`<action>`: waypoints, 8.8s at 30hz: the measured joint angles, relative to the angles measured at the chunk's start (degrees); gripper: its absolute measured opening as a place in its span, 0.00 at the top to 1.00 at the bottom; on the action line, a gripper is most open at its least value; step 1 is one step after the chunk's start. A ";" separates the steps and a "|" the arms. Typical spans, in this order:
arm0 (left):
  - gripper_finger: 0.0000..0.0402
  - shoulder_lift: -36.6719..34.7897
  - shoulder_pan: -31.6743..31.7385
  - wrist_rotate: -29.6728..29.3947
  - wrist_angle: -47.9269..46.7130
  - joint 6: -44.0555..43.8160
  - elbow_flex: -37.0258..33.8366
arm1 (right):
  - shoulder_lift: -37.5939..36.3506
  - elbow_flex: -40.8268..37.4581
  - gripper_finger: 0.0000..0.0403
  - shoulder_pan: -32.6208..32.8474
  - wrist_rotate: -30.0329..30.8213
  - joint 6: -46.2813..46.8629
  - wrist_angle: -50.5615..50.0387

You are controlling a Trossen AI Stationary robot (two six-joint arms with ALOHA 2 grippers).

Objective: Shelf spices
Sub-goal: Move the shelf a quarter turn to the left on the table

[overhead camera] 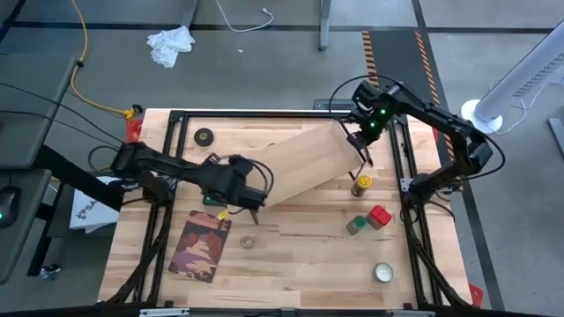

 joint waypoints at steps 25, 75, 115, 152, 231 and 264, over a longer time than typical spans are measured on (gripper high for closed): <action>1.00 -20.12 -18.52 -13.16 0.64 -21.73 -5.61 | -13.40 -8.07 1.00 5.27 12.18 12.31 1.09; 1.00 -15.35 -19.30 -14.40 -0.54 -59.04 -23.58 | -19.98 -16.66 1.00 45.55 24.68 62.20 20.44; 1.00 -20.84 3.58 -20.49 12.83 -9.45 -13.17 | -16.18 -16.66 1.00 57.64 31.24 72.92 24.30; 1.00 -14.96 3.31 -13.93 0.51 -38.59 -23.92 | -16.45 -16.66 1.00 60.07 34.80 76.79 24.54; 1.00 -22.47 2.94 -9.59 0.97 -19.31 -19.55 | -22.78 -16.69 1.00 54.94 41.12 69.36 12.56; 0.39 -24.84 -11.19 10.64 -0.69 10.75 -3.00 | -14.47 -1.69 0.36 54.67 28.92 32.39 7.89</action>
